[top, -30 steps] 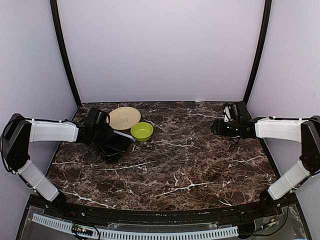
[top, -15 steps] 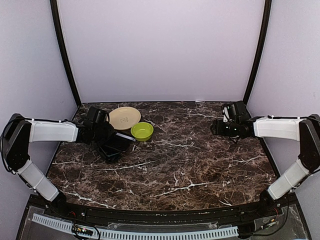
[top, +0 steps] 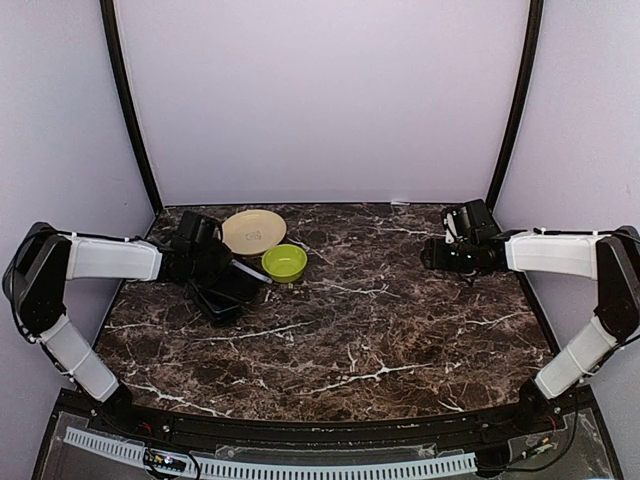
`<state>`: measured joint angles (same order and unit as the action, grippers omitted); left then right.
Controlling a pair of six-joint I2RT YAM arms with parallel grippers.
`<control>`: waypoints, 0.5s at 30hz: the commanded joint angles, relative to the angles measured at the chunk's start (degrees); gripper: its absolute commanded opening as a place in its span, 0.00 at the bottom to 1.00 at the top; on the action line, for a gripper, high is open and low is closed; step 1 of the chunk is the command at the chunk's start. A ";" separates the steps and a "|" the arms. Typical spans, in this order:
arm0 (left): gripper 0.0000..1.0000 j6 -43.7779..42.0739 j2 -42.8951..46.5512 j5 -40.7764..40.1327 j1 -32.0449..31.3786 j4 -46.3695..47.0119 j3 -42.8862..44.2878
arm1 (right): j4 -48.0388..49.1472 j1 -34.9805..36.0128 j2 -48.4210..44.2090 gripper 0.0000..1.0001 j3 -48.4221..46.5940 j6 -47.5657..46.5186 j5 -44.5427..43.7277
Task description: Put the phone into the phone case
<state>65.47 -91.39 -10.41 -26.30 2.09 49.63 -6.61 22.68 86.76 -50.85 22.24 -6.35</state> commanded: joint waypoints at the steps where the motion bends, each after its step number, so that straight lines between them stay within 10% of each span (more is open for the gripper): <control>1: 0.00 -1.45 0.19 -0.96 -0.11 -3.46 0.28 | -0.01 0.45 -0.27 0.68 -1.72 -0.53 -0.88; 15: 0.00 -17.53 17.90 -11.34 -0.88 -11.42 -2.85 | -2.66 1.39 -4.14 0.68 -3.35 -1.00 -0.03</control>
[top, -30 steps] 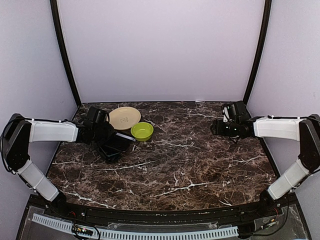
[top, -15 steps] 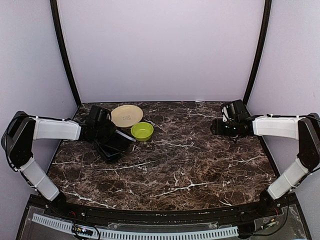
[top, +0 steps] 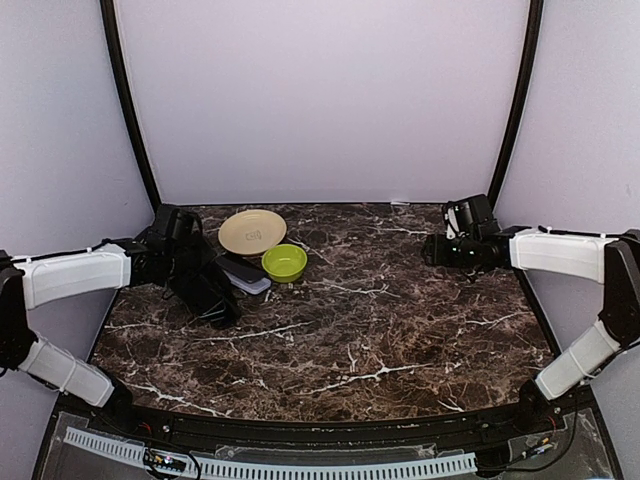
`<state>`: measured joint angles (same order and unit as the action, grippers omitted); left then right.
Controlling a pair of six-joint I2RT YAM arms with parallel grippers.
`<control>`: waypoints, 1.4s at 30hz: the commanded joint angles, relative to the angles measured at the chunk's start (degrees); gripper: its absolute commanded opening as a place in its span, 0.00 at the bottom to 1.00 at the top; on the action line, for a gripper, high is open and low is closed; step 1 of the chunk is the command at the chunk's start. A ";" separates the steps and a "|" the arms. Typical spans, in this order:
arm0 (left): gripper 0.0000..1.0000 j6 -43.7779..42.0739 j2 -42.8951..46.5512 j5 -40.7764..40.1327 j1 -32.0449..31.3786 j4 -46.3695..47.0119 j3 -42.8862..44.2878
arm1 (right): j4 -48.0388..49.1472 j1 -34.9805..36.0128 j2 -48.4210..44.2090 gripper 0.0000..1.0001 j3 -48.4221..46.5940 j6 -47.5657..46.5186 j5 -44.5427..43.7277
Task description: Put the phone into the phone case
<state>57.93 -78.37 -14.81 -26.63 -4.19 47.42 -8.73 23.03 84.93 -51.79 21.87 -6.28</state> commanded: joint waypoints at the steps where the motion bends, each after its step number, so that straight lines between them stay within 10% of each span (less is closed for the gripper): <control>1: 0.00 -11.64 6.25 -7.41 -0.76 -4.96 -0.65 | -0.83 1.13 -2.62 0.68 -2.67 -0.74 0.06; 9: 0.00 -44.62 8.95 -0.90 -10.05 12.62 0.44 | -3.45 1.27 -5.47 0.68 -5.33 -2.43 1.99; 17: 0.00 -94.74 -1.49 11.55 -35.51 16.71 1.85 | -12.28 1.32 -9.66 0.73 -11.83 -10.55 6.98; 30: 0.00 -130.81 -12.47 7.43 -44.42 27.96 -2.45 | -24.75 20.11 -0.92 0.98 -16.71 -17.22 24.32; 37: 0.00 -133.71 -13.09 6.21 -45.14 30.43 -3.63 | -26.98 24.73 4.94 0.77 -17.47 -16.99 27.77; 42: 0.00 -134.03 -13.13 5.40 -45.41 31.99 -4.16 | -25.86 24.92 7.53 0.39 -16.60 -15.75 30.23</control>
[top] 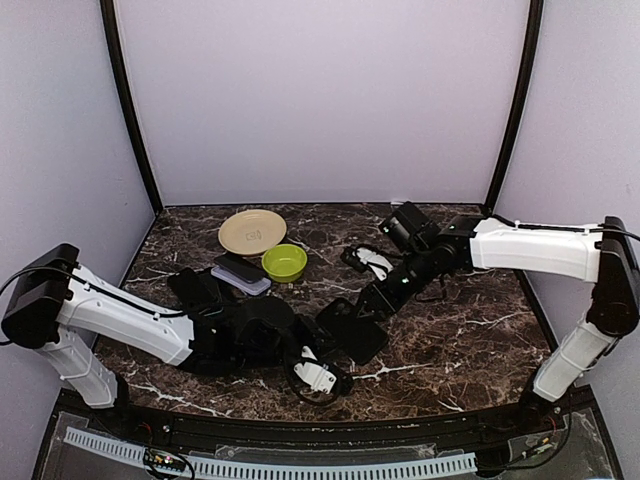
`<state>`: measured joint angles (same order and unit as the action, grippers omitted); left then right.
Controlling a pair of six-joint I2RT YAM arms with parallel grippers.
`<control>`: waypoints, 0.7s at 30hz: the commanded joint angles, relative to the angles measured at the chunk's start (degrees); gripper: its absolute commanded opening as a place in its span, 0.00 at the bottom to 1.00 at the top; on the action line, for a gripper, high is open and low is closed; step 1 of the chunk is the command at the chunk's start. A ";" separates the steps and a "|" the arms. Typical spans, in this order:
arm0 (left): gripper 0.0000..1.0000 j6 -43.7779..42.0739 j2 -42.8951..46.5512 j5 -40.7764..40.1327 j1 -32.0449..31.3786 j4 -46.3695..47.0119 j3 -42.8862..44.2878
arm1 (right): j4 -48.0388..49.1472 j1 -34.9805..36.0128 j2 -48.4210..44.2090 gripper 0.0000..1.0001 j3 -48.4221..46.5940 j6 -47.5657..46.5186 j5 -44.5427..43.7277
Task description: Put the phone into the phone case
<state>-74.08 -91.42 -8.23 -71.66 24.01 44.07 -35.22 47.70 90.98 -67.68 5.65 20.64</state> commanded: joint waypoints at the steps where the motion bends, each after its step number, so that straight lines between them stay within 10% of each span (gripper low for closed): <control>1: 0.00 -2.02 -0.12 -1.26 -0.40 3.91 -0.87 | 1.03 0.20 1.74 0.26 -0.62 0.75 4.23; 3: 0.00 -1.91 -0.12 -1.71 -0.52 4.86 -1.13 | 1.61 0.20 1.83 0.03 -0.70 1.35 5.05; 8: 0.00 -0.15 -0.02 -5.16 -0.57 8.86 -2.34 | 2.40 -1.36 0.67 0.00 -0.07 3.61 4.60; 16: 0.76 7.29 -0.91 -11.65 -0.59 11.25 -2.52 | 8.73 -7.42 -3.82 0.00 5.36 9.07 1.95; 21: 0.84 16.20 -1.18 -16.99 -0.04 9.24 -0.86 | 10.99 -14.38 -7.79 0.00 10.31 11.70 -3.83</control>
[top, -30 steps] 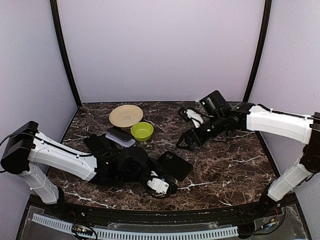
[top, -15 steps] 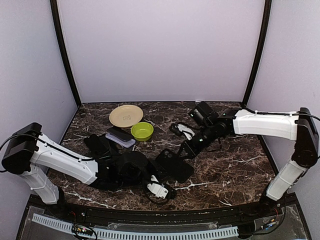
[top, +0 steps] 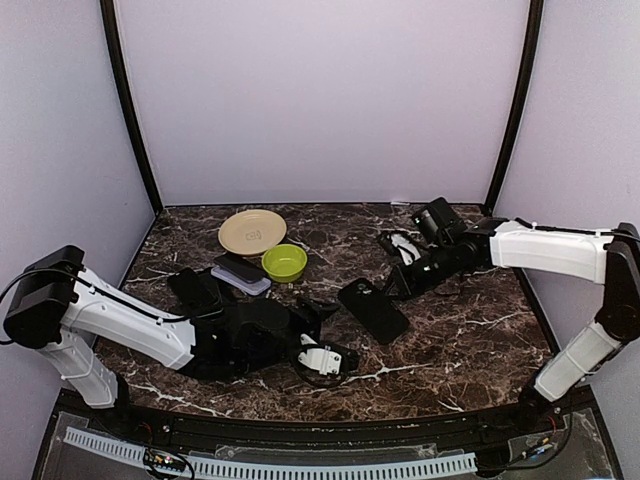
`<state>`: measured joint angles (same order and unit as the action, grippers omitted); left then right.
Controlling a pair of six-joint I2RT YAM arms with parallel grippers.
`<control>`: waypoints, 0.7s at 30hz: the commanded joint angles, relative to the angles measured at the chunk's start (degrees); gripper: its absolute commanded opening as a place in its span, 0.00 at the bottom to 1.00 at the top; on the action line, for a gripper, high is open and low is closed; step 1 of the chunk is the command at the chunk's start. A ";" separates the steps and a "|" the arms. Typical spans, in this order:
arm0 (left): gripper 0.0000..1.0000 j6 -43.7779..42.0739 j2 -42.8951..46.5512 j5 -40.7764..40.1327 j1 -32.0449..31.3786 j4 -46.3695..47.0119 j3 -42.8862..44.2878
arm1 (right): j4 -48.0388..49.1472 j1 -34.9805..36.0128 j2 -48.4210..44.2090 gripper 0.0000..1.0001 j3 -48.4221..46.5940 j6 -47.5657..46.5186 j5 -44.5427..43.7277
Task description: Put the phone into the phone case
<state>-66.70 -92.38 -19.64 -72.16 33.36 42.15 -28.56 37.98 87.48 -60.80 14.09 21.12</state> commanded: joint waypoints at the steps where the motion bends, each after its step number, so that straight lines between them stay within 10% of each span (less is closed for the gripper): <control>1: 0.84 11.43 -0.20 -6.20 0.80 -3.74 2.73 | 4.98 -6.54 -5.65 0.00 4.79 3.85 -5.26; 7: 0.82 47.25 1.50 -2.13 9.47 -27.58 13.36 | 7.01 -15.73 -8.46 0.00 12.51 4.59 -10.68; 21: 0.80 84.06 14.48 5.77 27.36 -43.11 9.91 | 6.93 -20.14 -3.65 0.00 15.53 4.31 -24.12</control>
<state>0.58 -84.82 -16.43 -50.43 -2.57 54.15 -23.18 18.02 82.78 -44.99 18.00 2.26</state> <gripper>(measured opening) 0.804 0.018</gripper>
